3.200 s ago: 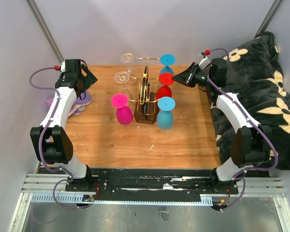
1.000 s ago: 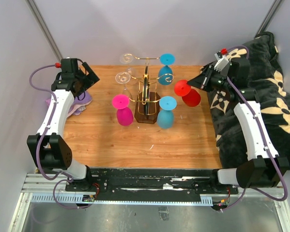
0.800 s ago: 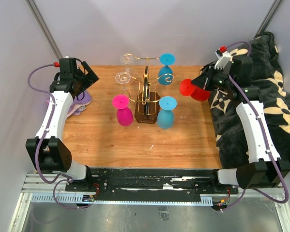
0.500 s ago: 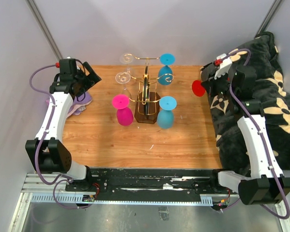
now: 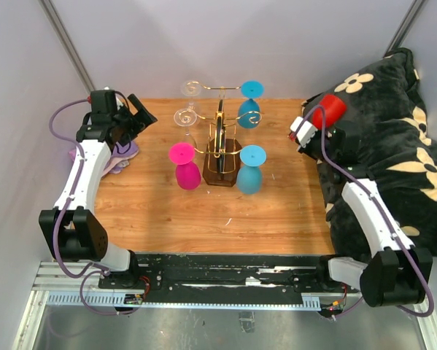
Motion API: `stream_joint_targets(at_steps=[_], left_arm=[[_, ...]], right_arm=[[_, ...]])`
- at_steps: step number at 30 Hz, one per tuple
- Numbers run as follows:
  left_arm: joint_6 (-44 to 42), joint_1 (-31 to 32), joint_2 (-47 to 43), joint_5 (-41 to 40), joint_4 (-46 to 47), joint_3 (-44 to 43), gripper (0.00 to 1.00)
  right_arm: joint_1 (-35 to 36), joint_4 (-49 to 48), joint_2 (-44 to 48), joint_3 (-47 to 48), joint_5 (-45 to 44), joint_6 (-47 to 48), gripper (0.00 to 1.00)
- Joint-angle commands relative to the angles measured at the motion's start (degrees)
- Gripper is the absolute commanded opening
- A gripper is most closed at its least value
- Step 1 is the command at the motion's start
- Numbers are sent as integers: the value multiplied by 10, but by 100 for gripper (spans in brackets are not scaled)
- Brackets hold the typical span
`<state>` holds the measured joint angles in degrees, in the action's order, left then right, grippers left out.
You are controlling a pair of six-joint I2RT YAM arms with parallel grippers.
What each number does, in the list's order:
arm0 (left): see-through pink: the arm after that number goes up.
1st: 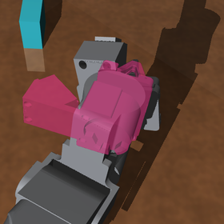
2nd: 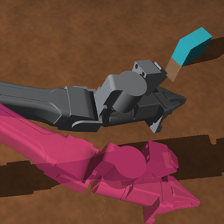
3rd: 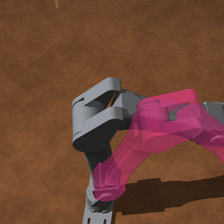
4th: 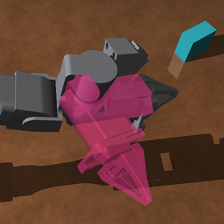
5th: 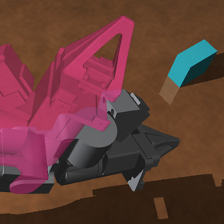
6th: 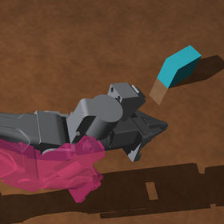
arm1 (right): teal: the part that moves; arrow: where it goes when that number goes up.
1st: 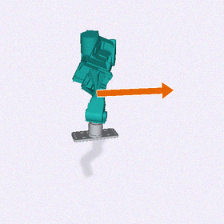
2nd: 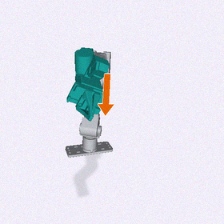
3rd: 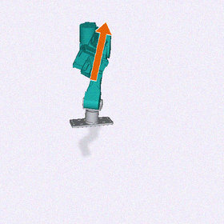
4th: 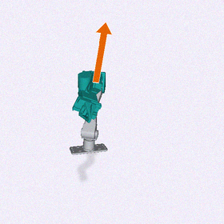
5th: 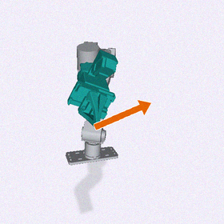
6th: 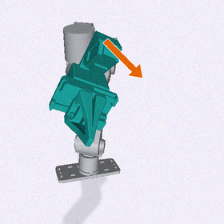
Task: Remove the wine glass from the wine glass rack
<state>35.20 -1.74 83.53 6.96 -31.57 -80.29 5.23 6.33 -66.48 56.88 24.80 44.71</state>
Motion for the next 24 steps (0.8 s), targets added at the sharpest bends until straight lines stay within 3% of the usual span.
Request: stream_joint_targets(at_steps=[1, 9, 16, 24], left_arm=[[6, -1, -7, 23, 21, 11, 100], [3, -1, -5, 21, 31, 12, 100], [7, -1, 17, 27, 43, 15, 100], [5, -2, 33, 26, 54, 4, 100]], right_arm=[[7, -164, -22, -73, -24, 130, 1], [21, -418, -124, -163, -41, 221, 1], [40, -467, -222, -136, -60, 311, 1], [46, -560, -341, -124, -108, 329, 1]])
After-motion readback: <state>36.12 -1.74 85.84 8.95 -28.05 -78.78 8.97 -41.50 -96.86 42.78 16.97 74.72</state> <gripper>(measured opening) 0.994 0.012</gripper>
